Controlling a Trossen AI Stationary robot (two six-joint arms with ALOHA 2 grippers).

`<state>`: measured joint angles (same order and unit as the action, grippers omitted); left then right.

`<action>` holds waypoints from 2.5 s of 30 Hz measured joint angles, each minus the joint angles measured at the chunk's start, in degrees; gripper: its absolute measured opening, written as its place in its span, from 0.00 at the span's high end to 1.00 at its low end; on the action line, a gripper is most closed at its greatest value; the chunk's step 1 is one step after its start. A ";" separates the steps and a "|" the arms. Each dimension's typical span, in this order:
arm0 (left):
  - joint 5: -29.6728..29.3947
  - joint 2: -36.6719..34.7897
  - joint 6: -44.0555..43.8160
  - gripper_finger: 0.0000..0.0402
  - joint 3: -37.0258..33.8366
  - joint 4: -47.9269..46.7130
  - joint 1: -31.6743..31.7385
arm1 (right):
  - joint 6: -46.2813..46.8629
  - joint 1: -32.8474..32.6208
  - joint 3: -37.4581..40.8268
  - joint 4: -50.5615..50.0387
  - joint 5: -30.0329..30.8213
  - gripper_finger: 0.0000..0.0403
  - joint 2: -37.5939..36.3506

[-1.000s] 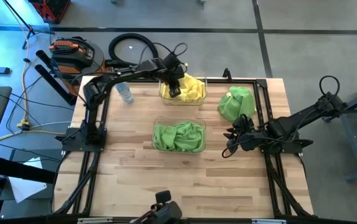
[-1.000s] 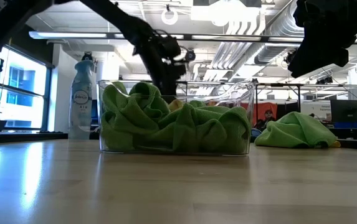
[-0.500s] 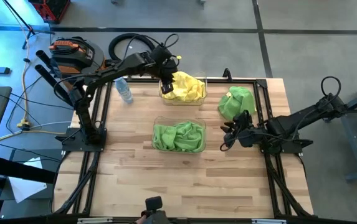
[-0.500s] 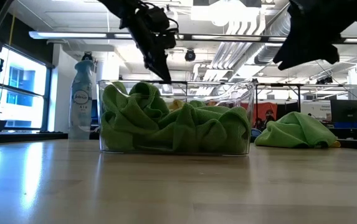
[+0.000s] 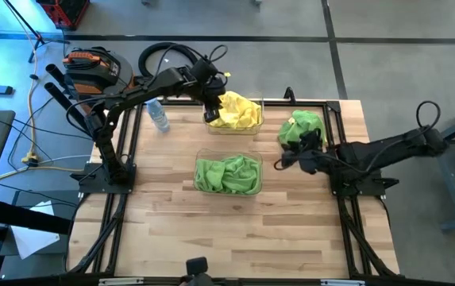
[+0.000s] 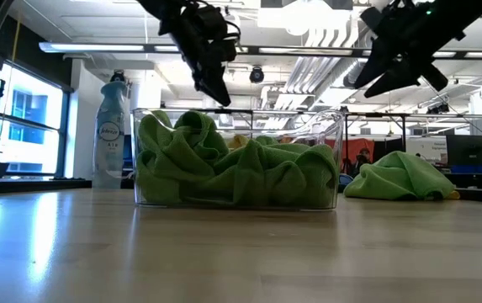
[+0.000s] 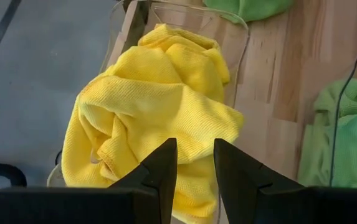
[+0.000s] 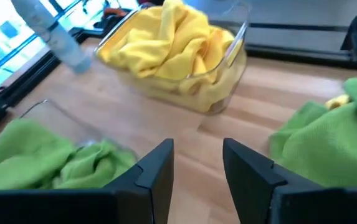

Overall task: Sort microfiber towel by color & place in baskets
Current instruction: Put the green towel into the bottom transparent bin

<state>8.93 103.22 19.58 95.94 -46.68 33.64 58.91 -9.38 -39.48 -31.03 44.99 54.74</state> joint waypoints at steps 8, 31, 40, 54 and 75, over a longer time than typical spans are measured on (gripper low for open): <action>4.97 0.00 -3.50 0.76 0.00 -0.16 -1.16 | -10.30 8.07 0.00 5.64 -0.48 0.63 0.00; 4.90 0.00 -13.57 0.76 0.00 1.12 -9.24 | -25.53 47.82 -9.43 -9.88 -23.27 0.50 5.40; 2.97 -0.05 -15.07 0.76 -0.67 0.80 -12.01 | -24.35 55.22 -9.42 -20.03 -29.32 0.50 14.43; 2.89 -0.07 -15.50 0.79 -0.70 2.58 -15.78 | -27.47 55.67 -5.30 -16.13 -32.02 0.51 22.71; -5.30 -25.33 -30.04 0.87 -32.32 25.62 -18.91 | -27.79 54.78 -0.94 -12.62 -35.64 0.97 20.38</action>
<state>3.63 77.89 -10.46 63.62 -21.06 14.73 31.12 45.40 -40.42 -43.65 9.35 75.12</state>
